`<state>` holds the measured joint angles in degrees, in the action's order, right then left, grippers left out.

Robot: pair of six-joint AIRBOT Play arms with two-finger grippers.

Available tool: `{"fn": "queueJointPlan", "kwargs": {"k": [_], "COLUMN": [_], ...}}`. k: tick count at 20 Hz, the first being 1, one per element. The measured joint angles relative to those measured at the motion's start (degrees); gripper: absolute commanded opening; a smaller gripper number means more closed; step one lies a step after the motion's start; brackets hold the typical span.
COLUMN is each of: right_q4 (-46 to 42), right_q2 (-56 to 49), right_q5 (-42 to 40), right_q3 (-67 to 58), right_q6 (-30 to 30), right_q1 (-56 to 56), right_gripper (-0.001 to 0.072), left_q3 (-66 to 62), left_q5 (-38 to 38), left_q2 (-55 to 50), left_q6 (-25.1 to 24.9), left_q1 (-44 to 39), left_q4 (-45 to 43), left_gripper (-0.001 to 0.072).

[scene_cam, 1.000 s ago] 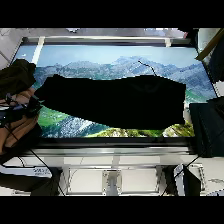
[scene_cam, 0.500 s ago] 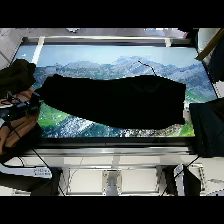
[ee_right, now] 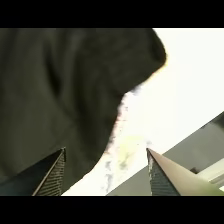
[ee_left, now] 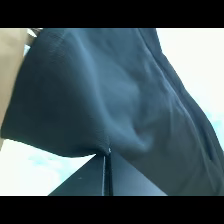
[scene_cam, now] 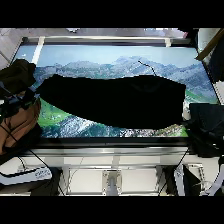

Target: Fold the clothes and pants, and hang the long-sleeved shirts on hangers.

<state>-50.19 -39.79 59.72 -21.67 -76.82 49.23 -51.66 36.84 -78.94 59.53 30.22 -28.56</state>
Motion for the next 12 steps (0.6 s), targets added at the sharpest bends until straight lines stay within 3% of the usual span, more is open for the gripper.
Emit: {"fn": "queueJointPlan", "kwargs": {"k": [7,12], "right_q4": [14.5,24.4], "right_q2": [-14.8,-22.9], "right_q5": [-11.2,-14.4], "right_q3": [3.7,2.3], "right_q6": [12.3,20.8], "right_q1": [0.0,0.0], "right_gripper": [0.0565,0.0546], "left_q3": [0.0,0.0], "left_q5": [1.2,0.8], "left_q2": [0.7,0.8], "left_q6": [0.0,0.0], "left_q1": [-1.3,-1.6], "left_q4": [-1.3,-2.5], "left_gripper": [0.0004,0.0004]}}
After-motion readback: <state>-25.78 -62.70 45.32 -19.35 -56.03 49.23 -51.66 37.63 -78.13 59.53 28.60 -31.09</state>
